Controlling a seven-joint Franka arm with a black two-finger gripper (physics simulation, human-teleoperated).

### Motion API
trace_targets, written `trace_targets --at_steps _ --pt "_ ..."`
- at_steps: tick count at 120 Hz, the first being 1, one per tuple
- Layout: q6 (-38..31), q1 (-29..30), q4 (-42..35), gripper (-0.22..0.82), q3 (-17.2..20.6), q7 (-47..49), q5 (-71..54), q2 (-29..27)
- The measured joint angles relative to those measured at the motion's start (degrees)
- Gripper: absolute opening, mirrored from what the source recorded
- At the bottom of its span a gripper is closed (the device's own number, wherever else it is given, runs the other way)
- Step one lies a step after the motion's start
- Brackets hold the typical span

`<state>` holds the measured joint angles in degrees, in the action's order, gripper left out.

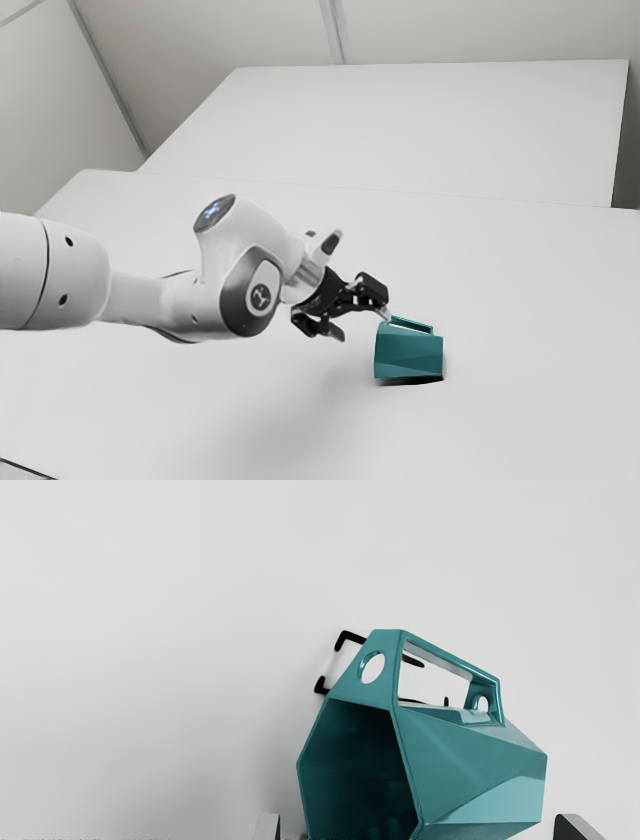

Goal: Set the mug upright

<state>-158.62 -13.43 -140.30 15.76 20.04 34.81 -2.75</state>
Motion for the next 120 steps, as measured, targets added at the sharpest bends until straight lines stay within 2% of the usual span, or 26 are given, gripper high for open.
trace_targets --at_steps 63,120 --pt "-5.95 0.65 3.43 0.58 3.14 1.5 0.17 7.5" --pt "-8.7 0.39 4.92 0.55 5.08 1.63 0.13 10.42"
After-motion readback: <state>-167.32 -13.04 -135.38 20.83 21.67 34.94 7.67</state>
